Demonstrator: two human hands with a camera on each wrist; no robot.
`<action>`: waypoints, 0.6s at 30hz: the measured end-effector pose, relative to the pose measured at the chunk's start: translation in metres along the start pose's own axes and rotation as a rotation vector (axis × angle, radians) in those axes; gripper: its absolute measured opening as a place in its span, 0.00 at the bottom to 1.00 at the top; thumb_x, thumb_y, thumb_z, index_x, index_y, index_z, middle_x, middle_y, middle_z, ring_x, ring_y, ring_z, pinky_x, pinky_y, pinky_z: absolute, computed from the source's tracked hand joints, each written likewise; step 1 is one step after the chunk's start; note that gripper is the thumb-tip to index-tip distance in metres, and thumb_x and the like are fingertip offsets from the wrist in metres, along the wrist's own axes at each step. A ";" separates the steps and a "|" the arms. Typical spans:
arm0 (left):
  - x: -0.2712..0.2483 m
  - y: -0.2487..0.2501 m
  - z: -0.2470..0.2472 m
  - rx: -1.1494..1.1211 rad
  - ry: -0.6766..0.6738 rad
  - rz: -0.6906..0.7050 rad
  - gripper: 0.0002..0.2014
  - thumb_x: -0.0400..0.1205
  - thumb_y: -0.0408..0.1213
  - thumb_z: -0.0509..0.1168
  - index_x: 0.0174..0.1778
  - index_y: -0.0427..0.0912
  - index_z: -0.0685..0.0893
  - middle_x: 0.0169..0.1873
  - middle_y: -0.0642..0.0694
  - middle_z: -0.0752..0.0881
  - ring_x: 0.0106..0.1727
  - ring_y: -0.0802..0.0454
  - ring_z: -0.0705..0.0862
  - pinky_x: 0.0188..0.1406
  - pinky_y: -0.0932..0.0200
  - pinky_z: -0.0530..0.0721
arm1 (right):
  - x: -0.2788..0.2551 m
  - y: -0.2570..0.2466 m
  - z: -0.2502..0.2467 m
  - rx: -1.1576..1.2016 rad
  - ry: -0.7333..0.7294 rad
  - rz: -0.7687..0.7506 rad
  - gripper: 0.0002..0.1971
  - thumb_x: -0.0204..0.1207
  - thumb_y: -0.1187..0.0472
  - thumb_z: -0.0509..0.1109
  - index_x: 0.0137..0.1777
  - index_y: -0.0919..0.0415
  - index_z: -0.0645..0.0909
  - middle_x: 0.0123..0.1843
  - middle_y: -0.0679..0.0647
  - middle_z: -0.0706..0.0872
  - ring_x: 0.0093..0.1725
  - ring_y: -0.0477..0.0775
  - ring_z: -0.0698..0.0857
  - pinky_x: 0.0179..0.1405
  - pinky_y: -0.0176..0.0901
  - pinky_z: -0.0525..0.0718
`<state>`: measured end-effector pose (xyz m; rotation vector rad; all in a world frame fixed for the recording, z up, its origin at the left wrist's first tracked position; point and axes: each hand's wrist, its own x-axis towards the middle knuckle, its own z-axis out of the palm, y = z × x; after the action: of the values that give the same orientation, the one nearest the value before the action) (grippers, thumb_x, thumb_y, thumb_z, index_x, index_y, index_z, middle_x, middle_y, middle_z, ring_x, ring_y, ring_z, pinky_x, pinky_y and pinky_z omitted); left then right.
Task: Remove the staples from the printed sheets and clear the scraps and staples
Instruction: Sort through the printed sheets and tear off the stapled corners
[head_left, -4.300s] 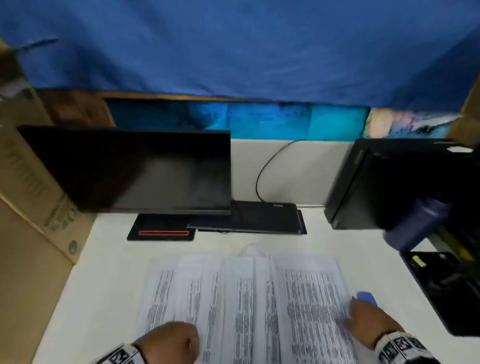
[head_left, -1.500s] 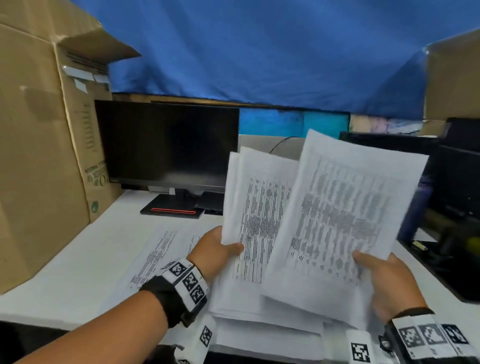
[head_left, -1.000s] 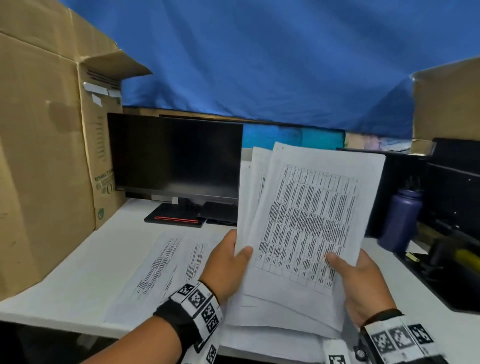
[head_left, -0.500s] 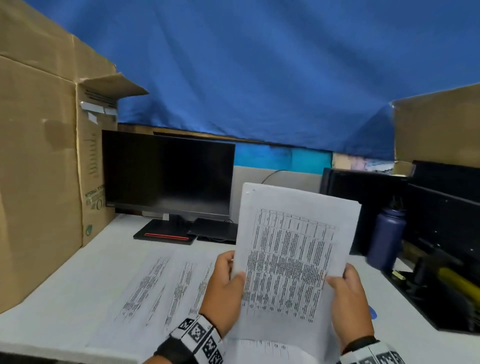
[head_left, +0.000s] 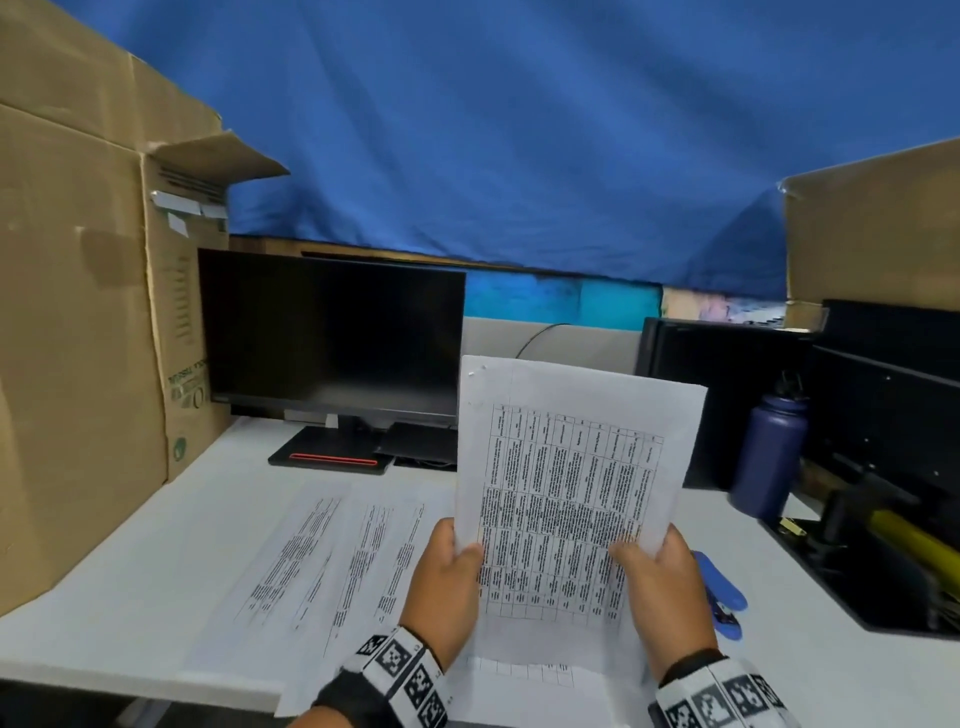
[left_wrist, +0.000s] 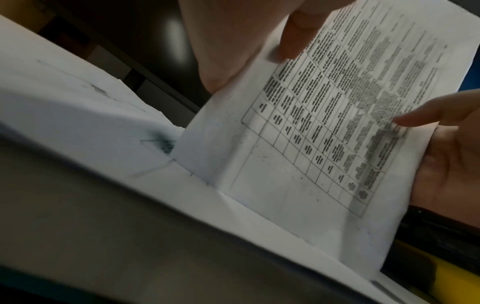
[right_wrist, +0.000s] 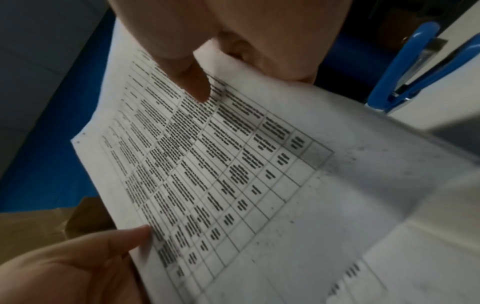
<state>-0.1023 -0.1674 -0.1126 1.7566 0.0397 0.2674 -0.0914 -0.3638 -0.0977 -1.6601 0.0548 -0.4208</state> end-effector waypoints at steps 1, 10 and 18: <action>0.000 -0.001 -0.001 0.024 -0.019 -0.012 0.06 0.86 0.38 0.57 0.54 0.48 0.78 0.54 0.35 0.86 0.46 0.51 0.84 0.56 0.42 0.86 | -0.001 0.002 0.001 -0.028 -0.009 -0.010 0.10 0.80 0.66 0.67 0.53 0.50 0.82 0.47 0.54 0.90 0.49 0.59 0.88 0.42 0.44 0.82; 0.041 0.000 -0.042 0.729 -0.073 0.121 0.09 0.83 0.41 0.61 0.57 0.52 0.82 0.50 0.53 0.85 0.46 0.54 0.85 0.46 0.59 0.85 | 0.026 -0.004 -0.034 -0.071 0.304 -0.047 0.12 0.81 0.63 0.68 0.64 0.55 0.80 0.52 0.52 0.85 0.49 0.55 0.82 0.55 0.43 0.76; 0.056 -0.020 -0.029 1.382 -0.419 -0.083 0.19 0.73 0.58 0.73 0.35 0.44 0.81 0.33 0.50 0.82 0.36 0.50 0.83 0.35 0.60 0.82 | 0.036 0.012 -0.041 -0.045 0.351 -0.008 0.15 0.77 0.61 0.70 0.62 0.47 0.82 0.56 0.52 0.88 0.55 0.59 0.87 0.64 0.62 0.83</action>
<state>-0.0517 -0.1260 -0.1178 3.1370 -0.0158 -0.2974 -0.0673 -0.4142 -0.0978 -1.6144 0.3193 -0.7177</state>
